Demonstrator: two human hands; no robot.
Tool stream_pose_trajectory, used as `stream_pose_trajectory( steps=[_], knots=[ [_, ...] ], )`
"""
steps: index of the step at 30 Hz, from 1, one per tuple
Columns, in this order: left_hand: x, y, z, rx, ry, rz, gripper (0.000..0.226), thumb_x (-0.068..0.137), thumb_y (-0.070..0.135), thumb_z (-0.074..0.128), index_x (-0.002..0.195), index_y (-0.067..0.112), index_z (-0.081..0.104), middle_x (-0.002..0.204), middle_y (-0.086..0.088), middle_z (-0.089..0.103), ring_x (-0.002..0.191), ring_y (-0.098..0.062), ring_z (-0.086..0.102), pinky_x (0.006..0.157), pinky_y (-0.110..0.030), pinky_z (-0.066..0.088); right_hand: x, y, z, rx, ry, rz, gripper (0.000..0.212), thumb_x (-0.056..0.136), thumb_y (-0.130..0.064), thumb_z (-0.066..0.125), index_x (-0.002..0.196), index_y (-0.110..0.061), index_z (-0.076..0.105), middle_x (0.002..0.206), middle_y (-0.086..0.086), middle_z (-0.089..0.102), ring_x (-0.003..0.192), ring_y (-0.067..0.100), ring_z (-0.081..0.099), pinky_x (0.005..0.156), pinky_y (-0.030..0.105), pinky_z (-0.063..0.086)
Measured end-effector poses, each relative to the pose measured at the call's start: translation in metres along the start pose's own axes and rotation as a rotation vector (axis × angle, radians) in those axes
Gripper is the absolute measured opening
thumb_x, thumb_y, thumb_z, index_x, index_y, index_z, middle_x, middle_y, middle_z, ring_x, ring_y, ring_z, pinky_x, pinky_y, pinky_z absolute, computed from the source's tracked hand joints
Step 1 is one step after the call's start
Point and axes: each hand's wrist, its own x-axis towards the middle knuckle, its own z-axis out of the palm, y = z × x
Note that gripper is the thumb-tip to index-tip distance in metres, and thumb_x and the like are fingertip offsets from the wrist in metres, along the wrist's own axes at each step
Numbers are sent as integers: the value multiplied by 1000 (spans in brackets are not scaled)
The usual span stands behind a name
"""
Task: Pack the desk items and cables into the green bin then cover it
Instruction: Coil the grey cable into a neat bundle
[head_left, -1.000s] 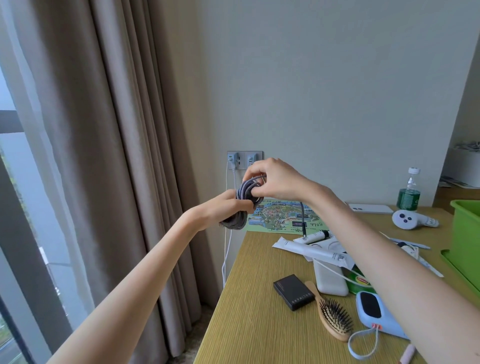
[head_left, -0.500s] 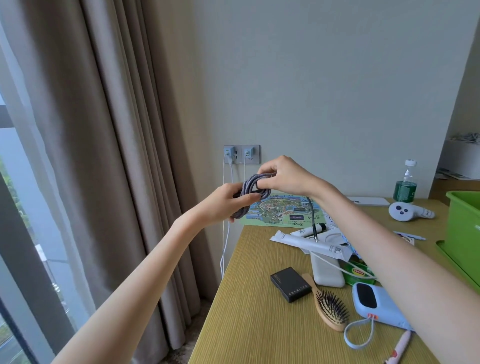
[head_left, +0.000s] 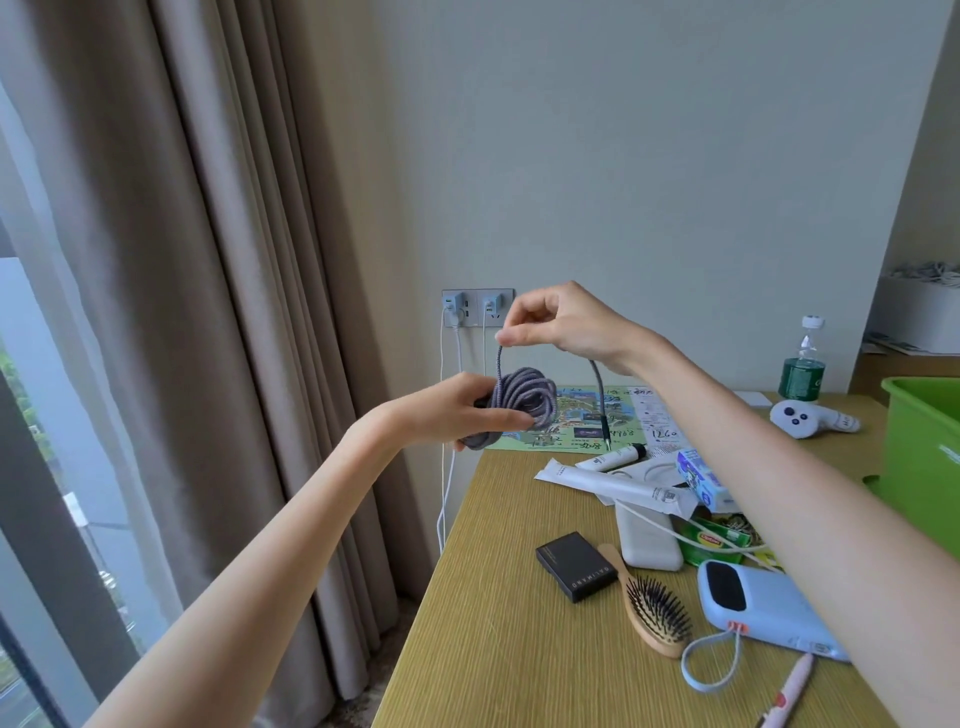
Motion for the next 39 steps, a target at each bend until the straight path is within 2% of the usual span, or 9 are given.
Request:
stream_pose_trajectory(
  steps=[4, 10, 14, 16, 20, 24, 31, 36, 39],
  knots=[
    [-6, 21, -14, -117, 63, 116, 15, 92, 30, 63, 81, 22, 60, 57, 11, 54, 51, -8, 50, 47, -22, 43, -3, 18, 7, 229, 67, 111, 15, 91, -23, 66, 77, -21, 72, 72, 11, 53, 62, 19, 39, 55, 28, 25],
    [-3, 16, -25, -110, 317, 104, 32, 90, 34, 65, 89, 3, 60, 60, 2, 52, 49, -11, 45, 44, -19, 40, -7, 30, 23, 251, 62, 117, 27, 97, -13, 54, 75, -21, 67, 54, -5, 48, 43, 5, 27, 41, 17, 19],
    [1, 3, -25, -176, 486, 19, 51, 87, 40, 68, 110, 5, 40, 85, -16, 71, 59, -18, 50, 41, -19, 39, -9, 25, 32, 186, -3, 79, 39, 99, -15, 54, 63, -26, 66, 57, -2, 54, 39, 4, 30, 40, 15, 23],
    [4, -3, -24, -160, 545, 18, 51, 86, 41, 68, 110, 8, 37, 80, -11, 72, 53, -14, 50, 41, -17, 38, -10, 21, 36, 126, -48, 65, 32, 100, -14, 52, 77, -27, 71, 64, 4, 57, 39, 3, 30, 40, 14, 25],
    [10, -13, -20, -68, 663, 18, 47, 86, 41, 68, 102, 9, 37, 60, 0, 63, 42, -9, 42, 42, -14, 36, -14, 19, 39, 21, -126, 131, 25, 101, -10, 47, 114, 1, 65, 78, 13, 64, 43, 3, 32, 46, 13, 30],
    [14, -23, -16, 82, 715, -44, 46, 86, 50, 65, 92, 19, 32, 78, -2, 65, 67, -23, 57, 63, -36, 47, -18, 13, 35, -131, -193, 158, 22, 100, -8, 47, 112, -4, 65, 74, 6, 66, 41, 0, 37, 47, 11, 33],
    [13, -25, -7, 126, 502, -58, 50, 86, 54, 60, 95, 14, 32, 72, 4, 54, 62, -18, 48, 62, -35, 41, -16, -7, 2, -339, -265, 182, 11, 87, -18, 68, 83, -11, 75, 58, -6, 48, 44, 2, 36, 47, 17, 27],
    [14, -13, 5, 97, 284, -55, 47, 89, 49, 57, 95, 9, 32, 72, -2, 55, 61, -15, 47, 49, -16, 37, -13, -17, -17, -307, -366, 252, 20, 91, -19, 63, 75, -10, 71, 46, -12, 35, 47, 8, 27, 45, 20, 19],
    [16, -2, 15, 100, 147, 5, 50, 87, 48, 60, 105, 9, 35, 79, 1, 60, 67, -10, 56, 59, -14, 45, -8, -19, -21, -310, -361, 212, 23, 90, -25, 65, 74, -10, 72, 48, -10, 35, 48, 8, 28, 45, 18, 21]
  ],
)
